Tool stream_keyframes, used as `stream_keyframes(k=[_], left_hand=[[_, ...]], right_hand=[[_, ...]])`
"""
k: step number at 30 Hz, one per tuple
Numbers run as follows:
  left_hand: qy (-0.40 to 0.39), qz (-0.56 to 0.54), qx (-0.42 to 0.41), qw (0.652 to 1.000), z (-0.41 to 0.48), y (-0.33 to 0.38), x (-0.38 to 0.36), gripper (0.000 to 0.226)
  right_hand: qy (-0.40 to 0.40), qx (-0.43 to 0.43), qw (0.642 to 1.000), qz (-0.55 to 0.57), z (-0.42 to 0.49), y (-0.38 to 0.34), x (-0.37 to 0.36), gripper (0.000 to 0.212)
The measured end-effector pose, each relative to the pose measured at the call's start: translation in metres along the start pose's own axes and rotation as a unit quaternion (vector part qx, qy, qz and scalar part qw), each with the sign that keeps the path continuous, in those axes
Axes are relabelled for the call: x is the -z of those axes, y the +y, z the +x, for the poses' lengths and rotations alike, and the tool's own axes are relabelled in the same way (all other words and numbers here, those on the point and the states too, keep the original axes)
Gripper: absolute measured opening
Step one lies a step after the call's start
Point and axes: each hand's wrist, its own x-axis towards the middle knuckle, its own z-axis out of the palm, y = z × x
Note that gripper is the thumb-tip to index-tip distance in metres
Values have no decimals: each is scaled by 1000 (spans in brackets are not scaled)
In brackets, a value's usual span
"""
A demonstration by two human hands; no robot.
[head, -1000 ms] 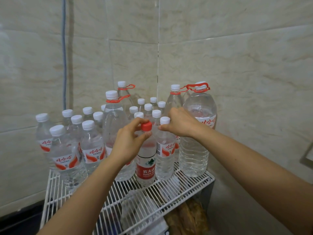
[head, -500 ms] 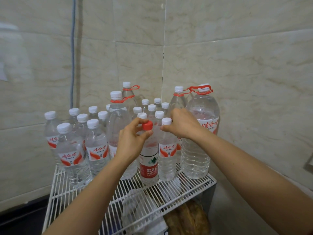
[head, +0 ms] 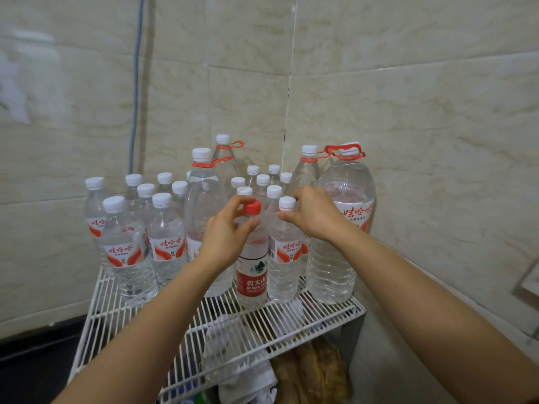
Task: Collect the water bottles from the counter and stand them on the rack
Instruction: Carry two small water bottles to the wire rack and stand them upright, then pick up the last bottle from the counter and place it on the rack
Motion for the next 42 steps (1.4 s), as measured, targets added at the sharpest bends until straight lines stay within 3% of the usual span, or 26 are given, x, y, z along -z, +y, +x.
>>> stream_keyframes(k=[9, 13, 19, 23, 30, 42], left_hand=[[10, 69, -11, 997, -8, 0, -1, 50], [36, 97, -15, 994, -17, -2, 7, 51], [90, 200, -12, 976, -71, -27, 67, 45], [126, 279, 51, 951, -127, -60, 129, 43], [169, 394, 217, 877, -267, -110, 265, 49], [187, 445, 450, 751, -575, -139, 509, 49]], right_hand=[[64, 24, 998, -11, -17, 0, 0, 23], [110, 99, 989, -13, -26, -13, -6, 39], [113, 225, 967, 41, -45, -58, -58, 34], [39, 290, 954, 71, -65, -113, -112, 41], [-138, 379, 914, 41, -138, -261, -211, 55], [-292, 479, 828, 11, -359, -562, -355, 60]])
